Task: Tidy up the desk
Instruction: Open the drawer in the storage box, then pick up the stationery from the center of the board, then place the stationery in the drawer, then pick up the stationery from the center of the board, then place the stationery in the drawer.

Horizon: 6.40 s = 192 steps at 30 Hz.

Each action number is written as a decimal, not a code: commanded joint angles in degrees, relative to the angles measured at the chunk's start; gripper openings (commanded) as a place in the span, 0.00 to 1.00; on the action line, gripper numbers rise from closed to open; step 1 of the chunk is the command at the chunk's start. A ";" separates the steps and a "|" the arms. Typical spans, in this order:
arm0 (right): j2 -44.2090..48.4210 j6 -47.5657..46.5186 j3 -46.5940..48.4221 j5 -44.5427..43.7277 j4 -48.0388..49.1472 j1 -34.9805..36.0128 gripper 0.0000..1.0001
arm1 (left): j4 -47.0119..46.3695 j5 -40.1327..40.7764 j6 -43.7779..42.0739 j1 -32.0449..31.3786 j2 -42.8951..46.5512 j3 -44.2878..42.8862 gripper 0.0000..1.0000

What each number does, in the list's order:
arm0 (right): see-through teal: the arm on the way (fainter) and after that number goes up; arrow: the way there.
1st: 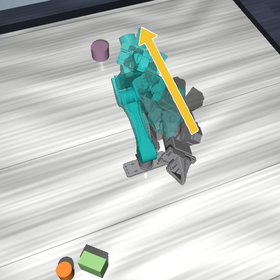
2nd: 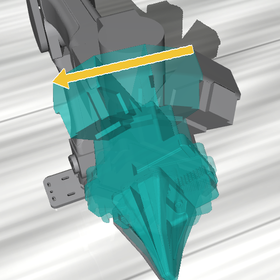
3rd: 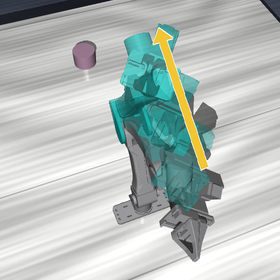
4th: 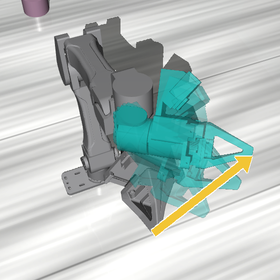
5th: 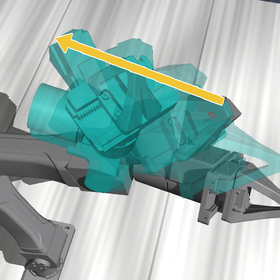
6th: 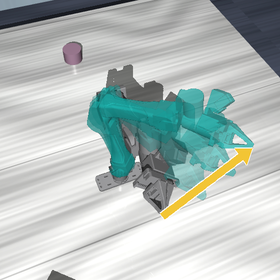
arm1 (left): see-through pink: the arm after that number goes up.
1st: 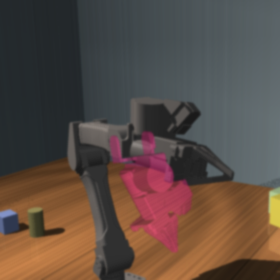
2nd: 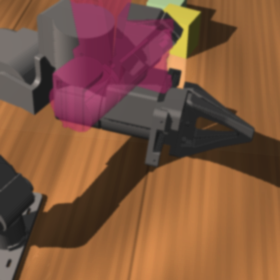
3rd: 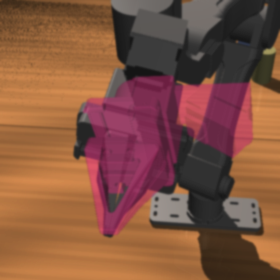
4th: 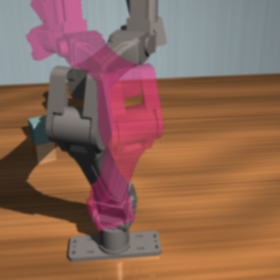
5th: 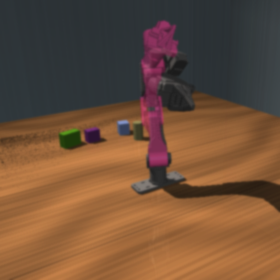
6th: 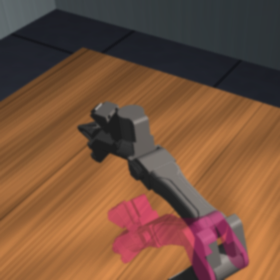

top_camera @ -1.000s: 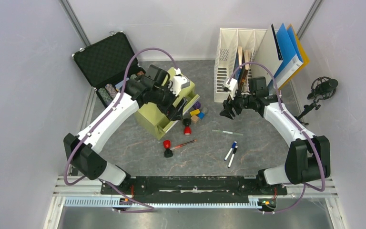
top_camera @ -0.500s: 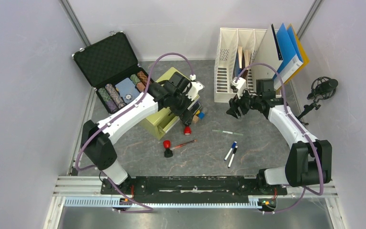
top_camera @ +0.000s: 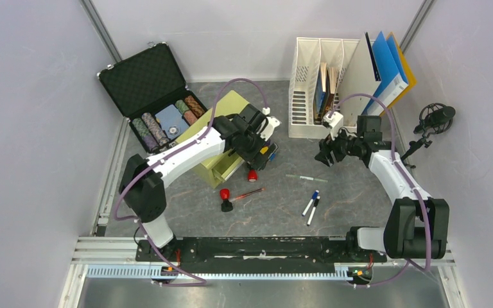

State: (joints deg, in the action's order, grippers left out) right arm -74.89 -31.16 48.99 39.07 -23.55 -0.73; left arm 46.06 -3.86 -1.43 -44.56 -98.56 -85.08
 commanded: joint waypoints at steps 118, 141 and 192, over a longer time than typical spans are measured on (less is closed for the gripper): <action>-1.36 -43.12 16.95 -24.26 -34.49 39.06 0.54 | -0.54 -23.74 1.89 39.46 15.34 -8.03 1.00; -5.66 -41.71 -4.20 -19.41 -27.51 38.96 0.45 | -0.24 -21.97 2.57 39.46 11.37 -8.90 1.00; -24.95 -51.77 46.71 -31.40 -34.55 44.12 0.00 | -0.93 -19.87 1.52 39.46 14.02 -7.22 1.00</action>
State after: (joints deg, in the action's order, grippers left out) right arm -97.03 -80.53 88.36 8.82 -53.45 41.32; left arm 46.94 -24.21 1.02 -5.48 -86.83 -92.40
